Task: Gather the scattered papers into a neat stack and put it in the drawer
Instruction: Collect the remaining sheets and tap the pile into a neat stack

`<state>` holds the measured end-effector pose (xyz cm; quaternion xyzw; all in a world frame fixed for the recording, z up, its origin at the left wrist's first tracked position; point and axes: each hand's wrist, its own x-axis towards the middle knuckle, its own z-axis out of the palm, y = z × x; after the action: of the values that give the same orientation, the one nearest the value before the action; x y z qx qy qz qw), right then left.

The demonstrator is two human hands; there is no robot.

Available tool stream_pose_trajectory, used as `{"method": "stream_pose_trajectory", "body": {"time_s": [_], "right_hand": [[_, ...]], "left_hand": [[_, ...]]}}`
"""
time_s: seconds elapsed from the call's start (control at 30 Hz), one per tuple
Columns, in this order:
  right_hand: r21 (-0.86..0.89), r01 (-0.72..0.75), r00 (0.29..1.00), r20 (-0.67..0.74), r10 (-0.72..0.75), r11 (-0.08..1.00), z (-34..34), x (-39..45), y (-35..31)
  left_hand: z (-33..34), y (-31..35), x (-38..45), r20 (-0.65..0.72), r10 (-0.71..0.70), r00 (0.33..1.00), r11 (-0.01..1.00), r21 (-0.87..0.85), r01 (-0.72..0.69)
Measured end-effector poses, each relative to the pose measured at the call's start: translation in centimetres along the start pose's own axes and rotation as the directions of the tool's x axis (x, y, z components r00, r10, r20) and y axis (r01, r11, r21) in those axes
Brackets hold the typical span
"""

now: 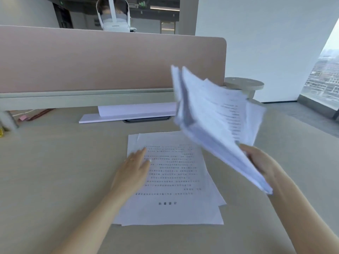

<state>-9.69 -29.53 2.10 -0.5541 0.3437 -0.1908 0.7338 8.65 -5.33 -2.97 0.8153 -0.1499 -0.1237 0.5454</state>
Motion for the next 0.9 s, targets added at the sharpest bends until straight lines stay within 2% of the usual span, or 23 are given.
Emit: {"method": "stream_pose_trajectory", "body": {"time_s": [0.07, 0.13, 0.17, 0.2, 0.27, 0.33, 0.47, 0.53, 0.63, 0.77, 0.9], "right_hand": [[-0.071, -0.027, 0.994, 0.100, 0.034, 0.997, 1.2, -0.1, 0.8], [-0.259, 0.046, 0.999, 0.017, -0.043, 0.965, 1.8, 0.5, 1.8], [-0.371, 0.088, 0.994, -0.029, -0.106, 0.924, 2.0, 0.8, 2.1], [-0.416, 0.107, 0.989, -0.052, -0.141, 0.903, 2.1, 0.8, 2.2], [-0.435, 0.111, 0.988, -0.047, -0.146, 0.893, 2.4, 0.9, 2.4], [-0.470, 0.137, 0.985, -0.029, -0.171, 0.872, 2.9, 0.4, 2.5], [-0.410, 0.154, 0.986, 0.001, -0.169, 0.899, 3.0, 0.0, 2.8], [-0.355, 0.119, 0.992, -0.002, -0.128, 0.927, 2.9, 0.1, 2.7], [-0.297, 0.082, 0.997, 0.021, -0.080, 0.951, 2.6, -0.3, 2.5], [-0.252, 0.070, 0.996, 0.063, -0.056, 0.965, 2.9, -0.6, 2.9], [-0.285, 0.093, 0.996, 0.036, -0.086, 0.954, 4.8, -0.7, 4.0]], "left_hand": [[-1.0, 0.0, 1.0, -0.055, -0.008, 0.998, 0.985, -0.170, -0.001], [-2.2, 0.7, 1.3, -0.168, -0.091, 0.982, 0.939, -0.344, 0.028], [-2.6, 0.7, 1.4, -0.159, -0.143, 0.977, 0.878, -0.476, 0.051], [-3.0, 1.1, 1.1, -0.093, -0.146, 0.985, 0.836, -0.544, 0.073], [-3.1, 1.5, 0.8, 0.022, -0.115, 0.993, 0.829, -0.549, 0.108], [-3.2, 1.5, 1.0, 0.077, -0.132, 0.988, 0.786, -0.600, 0.151], [-3.2, 0.9, 1.7, 0.141, -0.248, 0.959, 0.668, -0.692, 0.274], [-3.1, 0.9, 1.7, 0.222, -0.253, 0.942, 0.668, -0.664, 0.336], [-2.4, 1.7, 1.1, 0.298, -0.251, 0.921, 0.756, -0.534, 0.379], [-1.2, 2.2, 0.1, 0.119, -0.152, 0.981, 0.944, -0.277, 0.180], [-0.9, 1.1, -0.3, 0.095, 0.020, 0.995, 0.999, -0.042, -0.016]]}}
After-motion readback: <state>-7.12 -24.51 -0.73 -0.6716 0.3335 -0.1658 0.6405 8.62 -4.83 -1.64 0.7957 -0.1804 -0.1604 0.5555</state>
